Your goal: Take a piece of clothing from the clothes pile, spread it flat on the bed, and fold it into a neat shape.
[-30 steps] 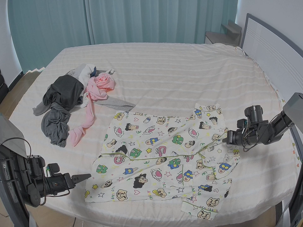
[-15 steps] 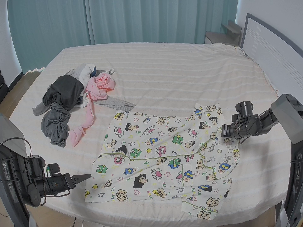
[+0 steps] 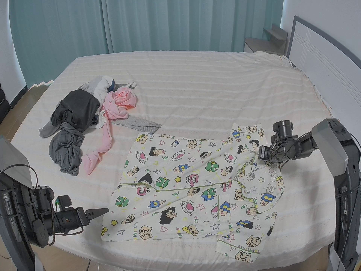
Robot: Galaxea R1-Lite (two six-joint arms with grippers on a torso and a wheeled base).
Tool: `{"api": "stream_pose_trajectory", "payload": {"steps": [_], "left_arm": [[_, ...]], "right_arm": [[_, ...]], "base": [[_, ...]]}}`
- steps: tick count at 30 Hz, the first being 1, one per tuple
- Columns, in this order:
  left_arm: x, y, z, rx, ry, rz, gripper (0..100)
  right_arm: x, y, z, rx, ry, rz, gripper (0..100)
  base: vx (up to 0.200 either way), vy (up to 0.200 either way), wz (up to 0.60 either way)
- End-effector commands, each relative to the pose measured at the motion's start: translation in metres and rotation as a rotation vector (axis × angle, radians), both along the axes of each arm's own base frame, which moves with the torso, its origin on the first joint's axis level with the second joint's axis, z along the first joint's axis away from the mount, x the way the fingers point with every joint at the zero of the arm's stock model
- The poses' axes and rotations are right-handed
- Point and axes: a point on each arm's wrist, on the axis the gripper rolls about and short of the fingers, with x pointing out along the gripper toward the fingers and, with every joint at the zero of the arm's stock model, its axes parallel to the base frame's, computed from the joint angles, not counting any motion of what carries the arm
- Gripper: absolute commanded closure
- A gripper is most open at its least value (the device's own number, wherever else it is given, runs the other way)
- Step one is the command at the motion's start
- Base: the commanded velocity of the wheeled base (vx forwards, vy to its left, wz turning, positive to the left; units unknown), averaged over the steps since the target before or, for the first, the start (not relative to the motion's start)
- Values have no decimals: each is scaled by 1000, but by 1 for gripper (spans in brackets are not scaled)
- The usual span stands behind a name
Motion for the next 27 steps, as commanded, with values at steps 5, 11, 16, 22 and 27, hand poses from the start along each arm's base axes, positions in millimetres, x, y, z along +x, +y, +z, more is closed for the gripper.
{"api": "stream_pose_trajectory", "payload": {"steps": [5, 11, 16, 22, 27], "left_arm": [[-1, 0, 3, 3, -19, 2, 0], [0, 0, 9, 10, -47, 1, 0], [0, -1, 16, 11, -75, 6, 0], [-2, -4, 19, 15, -81, 1, 0], [-2, -4, 18, 14, -74, 1, 0]], "right_arm": [[-2, -7, 22, 40, -31, -45, 100], [-31, -15, 51, 70, -22, -57, 100], [-70, -14, 70, 131, 15, 8, 100], [-128, -12, 81, 163, 43, 66, 100], [-166, -15, 65, 128, 36, 138, 100]], "base": [[0, 0, 0], [0, 0, 0], [0, 0, 0], [0, 0, 0], [0, 0, 0]]}}
